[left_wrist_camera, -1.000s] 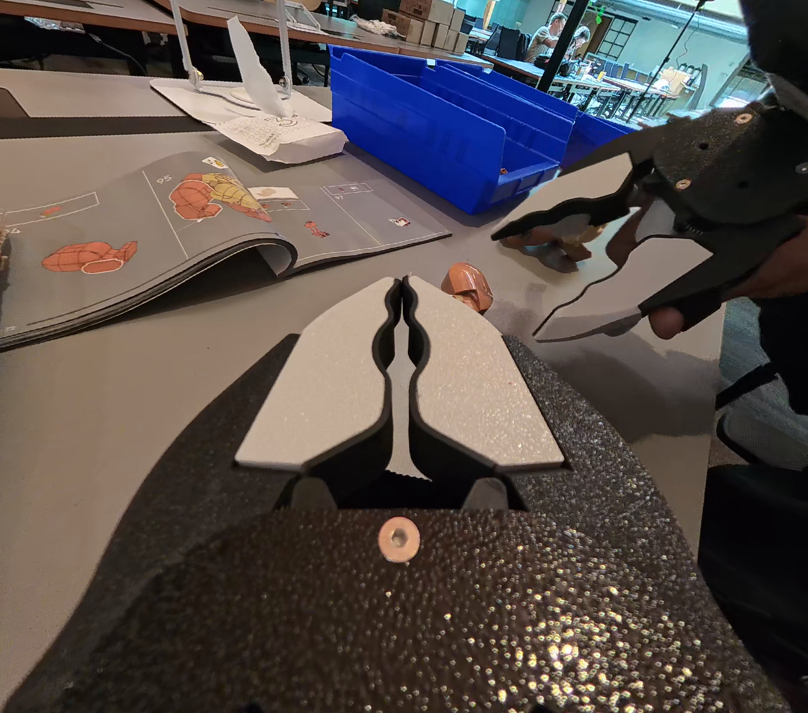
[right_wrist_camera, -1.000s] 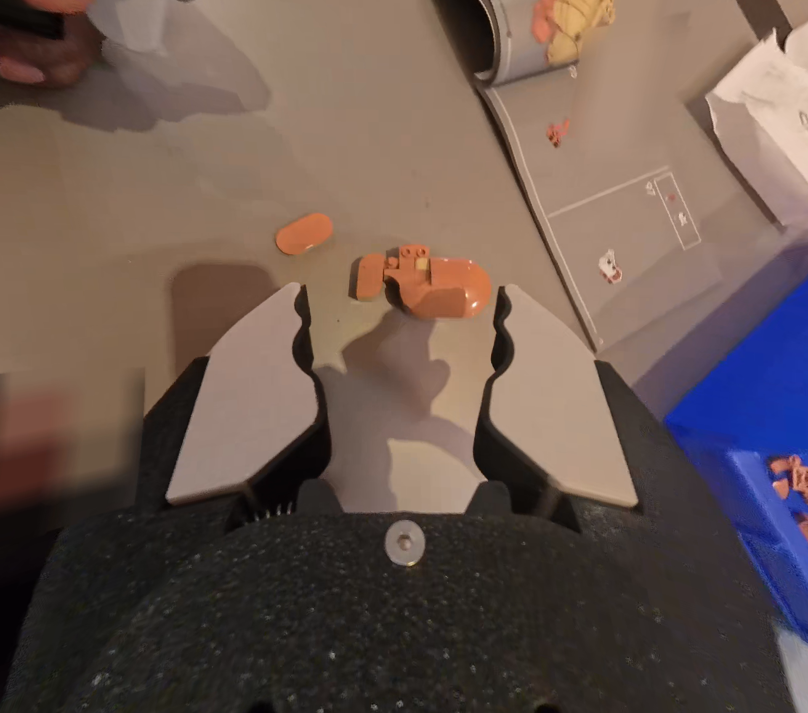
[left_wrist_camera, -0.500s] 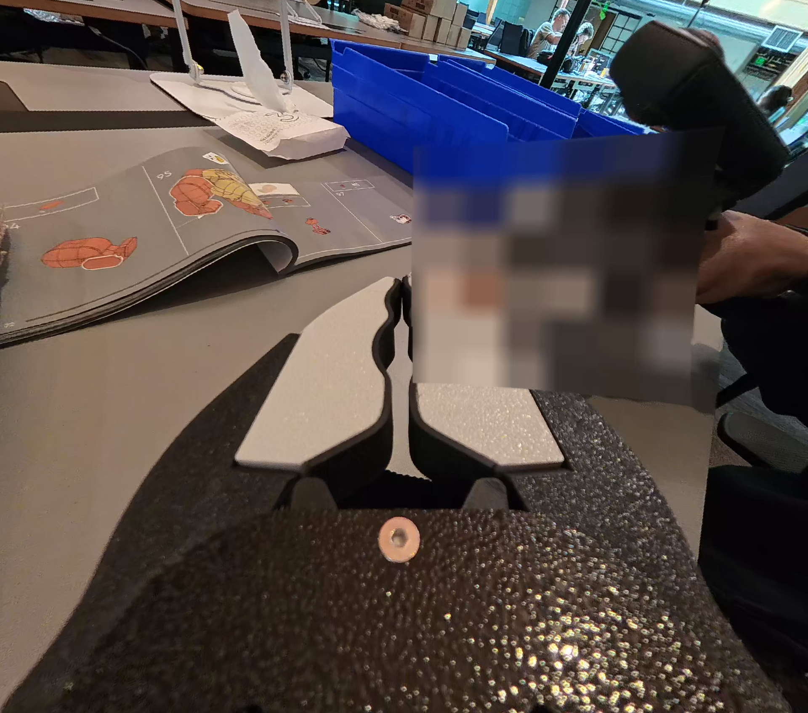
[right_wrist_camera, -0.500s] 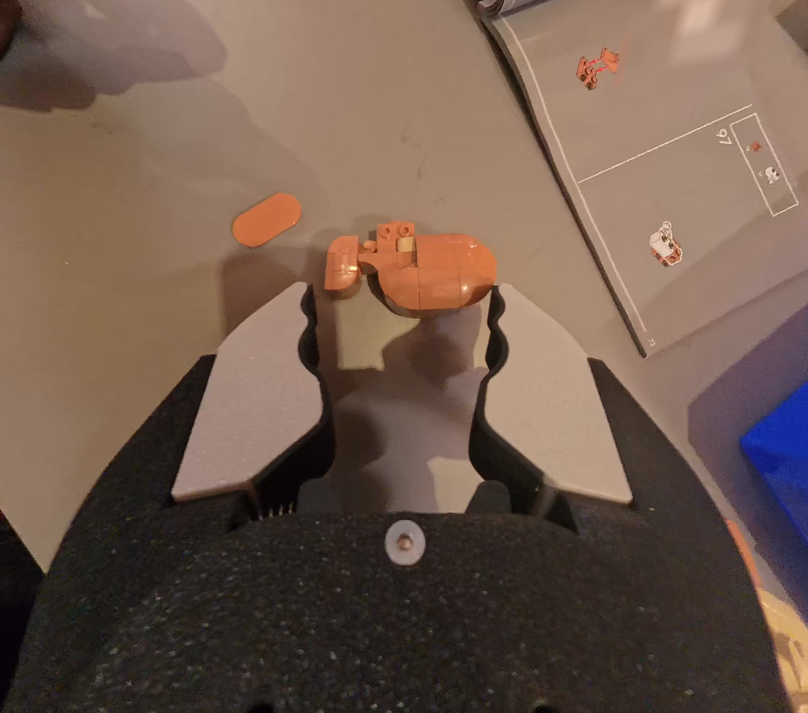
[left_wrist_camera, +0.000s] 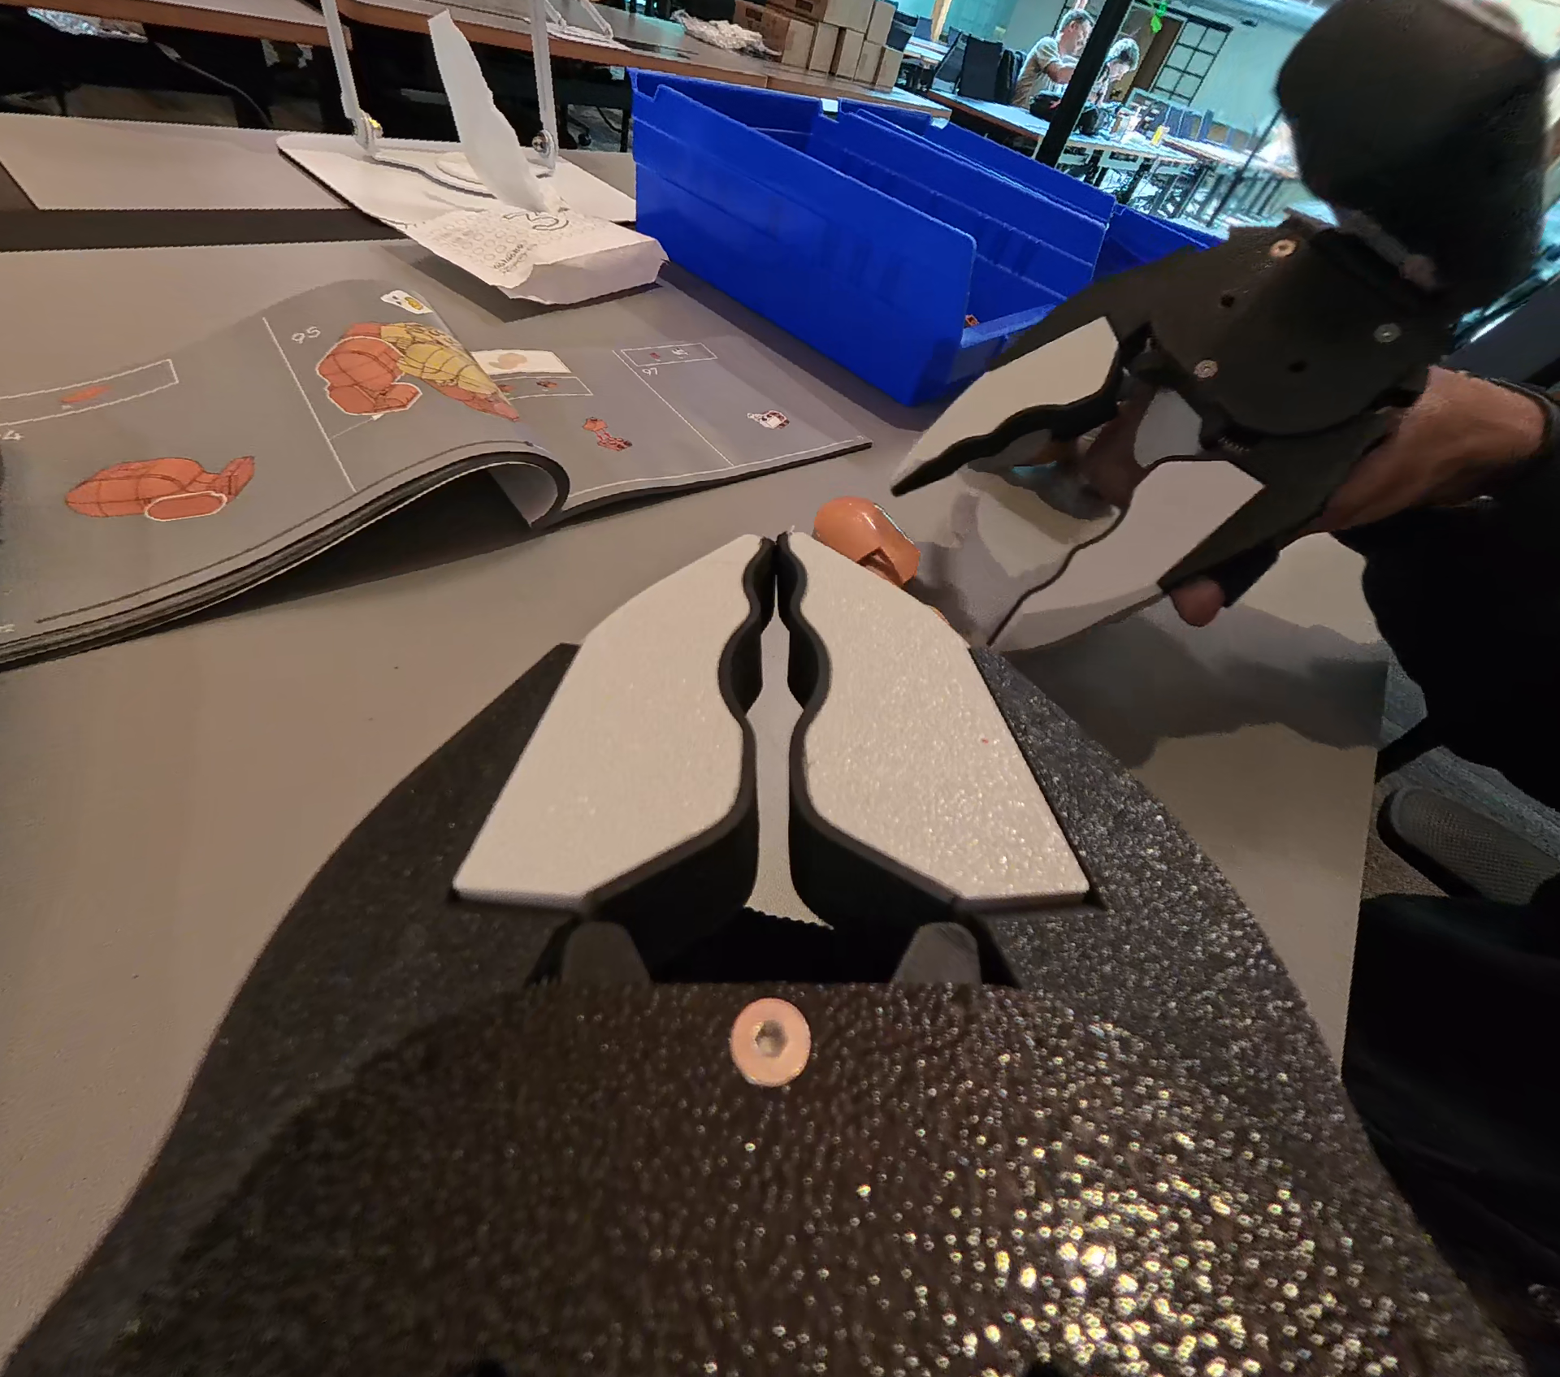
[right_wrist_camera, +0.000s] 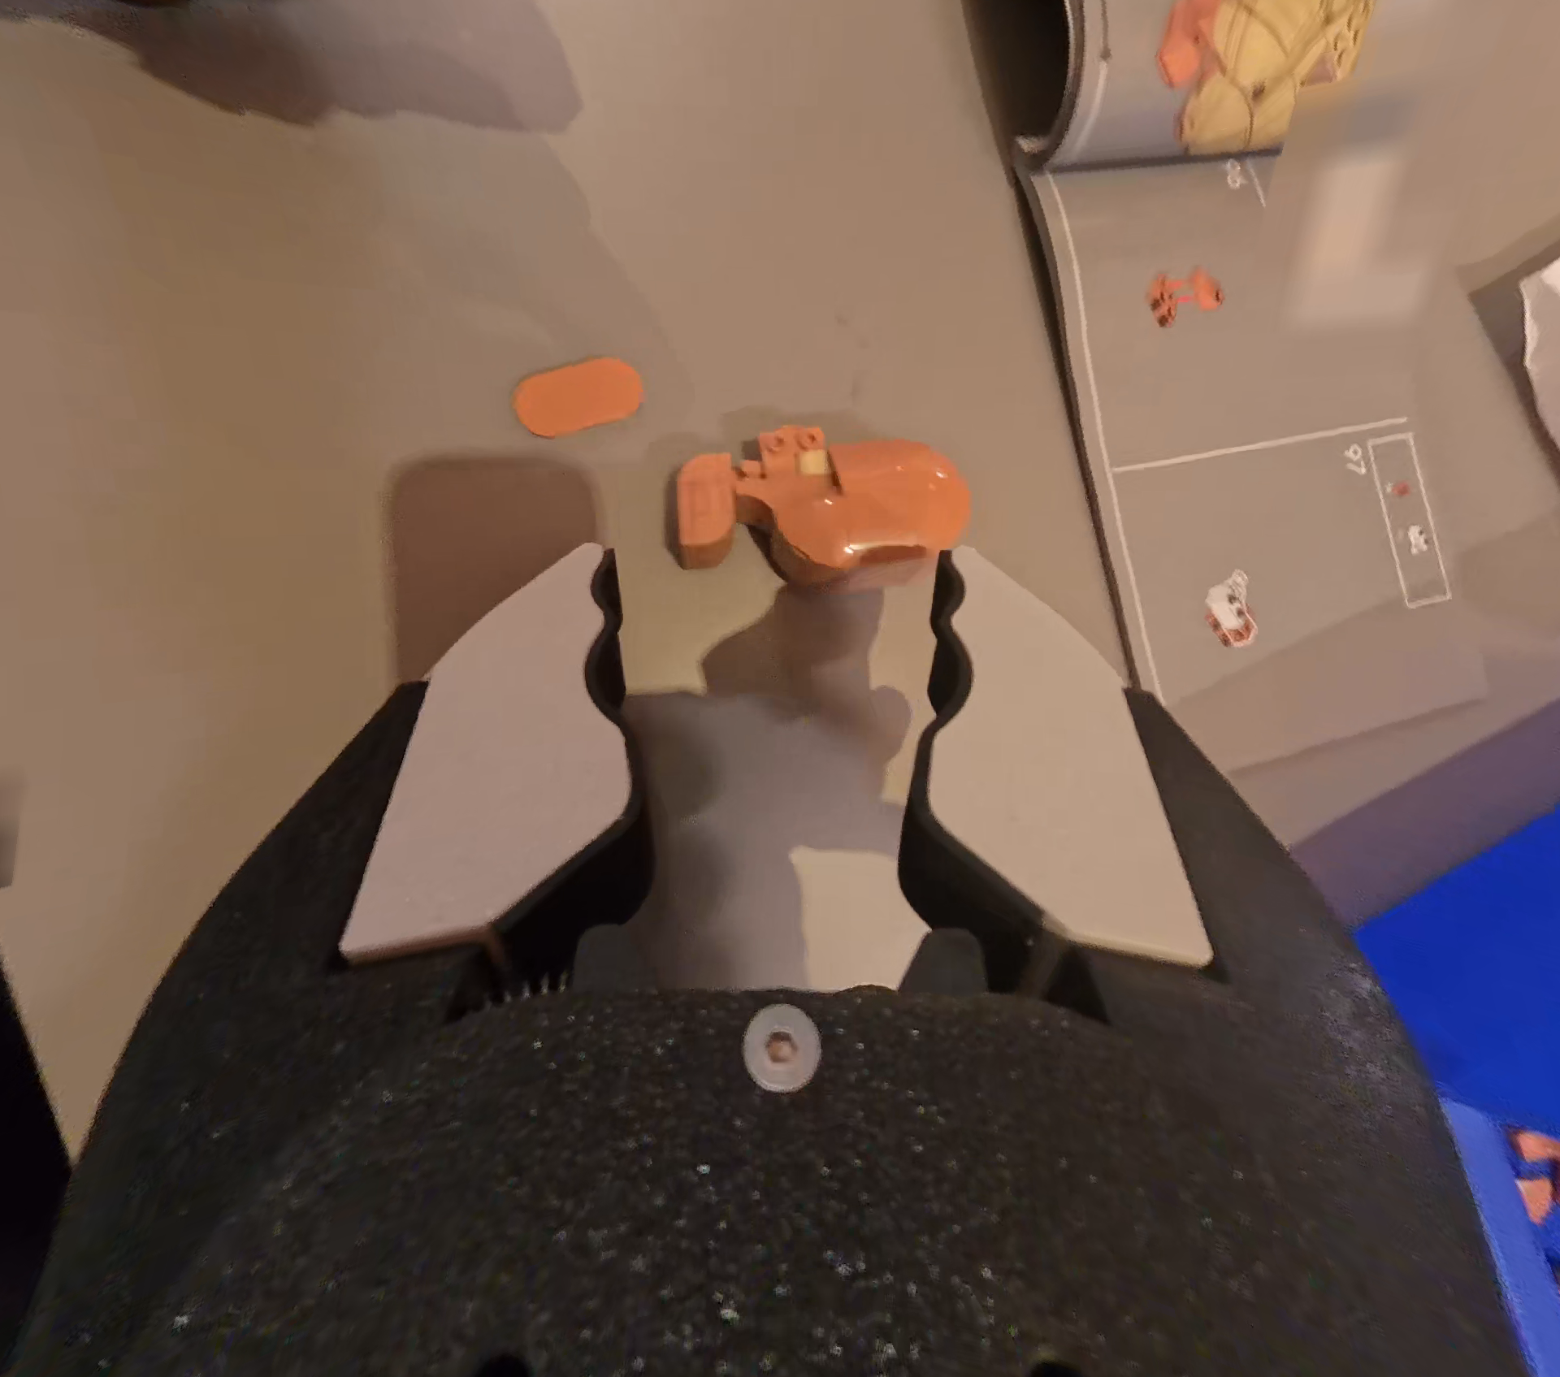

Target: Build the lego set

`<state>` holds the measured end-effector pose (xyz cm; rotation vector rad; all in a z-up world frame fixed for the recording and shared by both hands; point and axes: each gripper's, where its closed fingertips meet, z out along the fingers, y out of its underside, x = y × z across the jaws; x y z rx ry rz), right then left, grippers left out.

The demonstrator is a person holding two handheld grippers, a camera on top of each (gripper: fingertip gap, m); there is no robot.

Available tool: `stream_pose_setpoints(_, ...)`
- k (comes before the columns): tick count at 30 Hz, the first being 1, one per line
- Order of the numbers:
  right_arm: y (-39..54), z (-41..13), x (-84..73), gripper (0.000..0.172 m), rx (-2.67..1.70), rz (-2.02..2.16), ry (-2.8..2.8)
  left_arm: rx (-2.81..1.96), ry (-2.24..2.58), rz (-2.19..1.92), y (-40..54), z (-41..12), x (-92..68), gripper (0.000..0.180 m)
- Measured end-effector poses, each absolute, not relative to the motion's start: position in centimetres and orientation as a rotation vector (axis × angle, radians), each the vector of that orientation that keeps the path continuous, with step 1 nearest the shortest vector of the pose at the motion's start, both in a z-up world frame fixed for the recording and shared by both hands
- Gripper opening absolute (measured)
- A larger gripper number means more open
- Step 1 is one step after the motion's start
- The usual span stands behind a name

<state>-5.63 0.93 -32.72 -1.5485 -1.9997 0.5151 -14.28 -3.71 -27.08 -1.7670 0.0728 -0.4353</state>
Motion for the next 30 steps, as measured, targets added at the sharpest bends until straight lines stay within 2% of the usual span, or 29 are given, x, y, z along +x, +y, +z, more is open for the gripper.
stream_pose_setpoints(3,-1.5,-32.4,-6.1,0.065,-1.513,0.587,-2.017,-1.774,0.078,-0.433,-3.7,-27.2,-14.2,0.0)
stream_pose_setpoints(10,-5.3,-34.0,-7.7,0.062,-1.488,0.617,-2.097,-1.769,0.073,-0.433,-3.7,-27.1,-14.3,0.0)
stream_pose_setpoints(21,2.9,-32.2,-6.7,0.066,-1.705,0.555,-1.797,-1.77,0.081,-0.437,-3.8,-27.1,-14.1,0.0)
stream_pose_setpoints(30,3.3,-33.5,-6.3,0.067,-1.713,0.61,-1.91,-1.773,0.077,-0.439,-3.7,-27.2,-14.2,0.0)
